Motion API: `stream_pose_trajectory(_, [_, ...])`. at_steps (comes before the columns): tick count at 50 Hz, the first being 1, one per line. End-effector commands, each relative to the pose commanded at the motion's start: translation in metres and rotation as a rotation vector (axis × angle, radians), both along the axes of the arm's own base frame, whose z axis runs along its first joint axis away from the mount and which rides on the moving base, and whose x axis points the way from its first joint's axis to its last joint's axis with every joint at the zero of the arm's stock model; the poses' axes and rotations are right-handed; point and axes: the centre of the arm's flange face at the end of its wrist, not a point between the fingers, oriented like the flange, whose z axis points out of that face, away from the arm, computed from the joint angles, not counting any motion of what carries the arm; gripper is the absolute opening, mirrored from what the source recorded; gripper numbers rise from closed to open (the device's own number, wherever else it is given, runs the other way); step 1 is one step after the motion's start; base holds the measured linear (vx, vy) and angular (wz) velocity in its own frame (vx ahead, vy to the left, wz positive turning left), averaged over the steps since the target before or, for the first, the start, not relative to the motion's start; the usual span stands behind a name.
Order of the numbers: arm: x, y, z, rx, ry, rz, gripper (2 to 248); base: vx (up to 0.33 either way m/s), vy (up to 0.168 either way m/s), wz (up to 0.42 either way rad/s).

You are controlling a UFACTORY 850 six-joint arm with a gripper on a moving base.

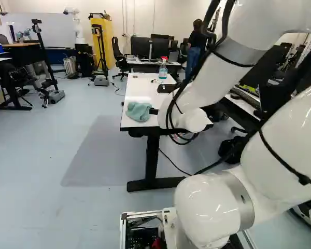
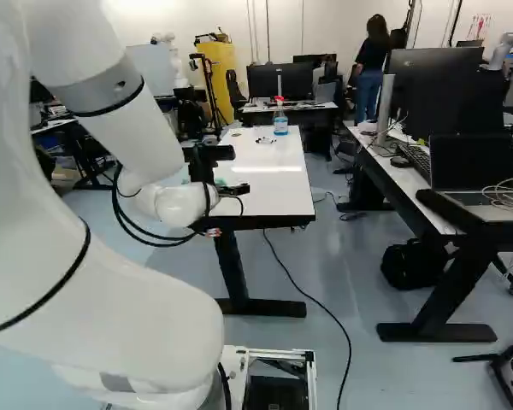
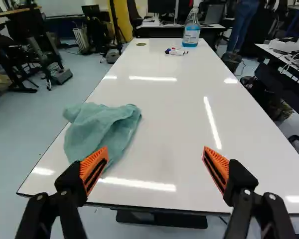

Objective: Clean the table with the green towel

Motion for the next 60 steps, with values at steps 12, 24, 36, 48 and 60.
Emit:
stream_pose_trajectory(12, [-0.020, -0.008, -0.008, 0.001, -0.036, -0.023, 247, 0.000, 0.000, 0.000])
stream_pose_trajectory(24, [-0.035, -0.014, -0.013, 0.001, -0.063, -0.040, 247, 0.000, 0.000, 0.000])
stream_pose_trajectory(36, [-0.044, -0.017, -0.017, 0.001, -0.079, -0.050, 247, 0.000, 0.000, 0.000])
stream_pose_trajectory(48, [-0.048, -0.018, -0.019, 0.001, -0.087, -0.055, 247, 0.000, 0.000, 0.000])
stream_pose_trajectory(60, [-0.048, -0.018, -0.019, 0.001, -0.087, -0.055, 247, 0.000, 0.000, 0.000])
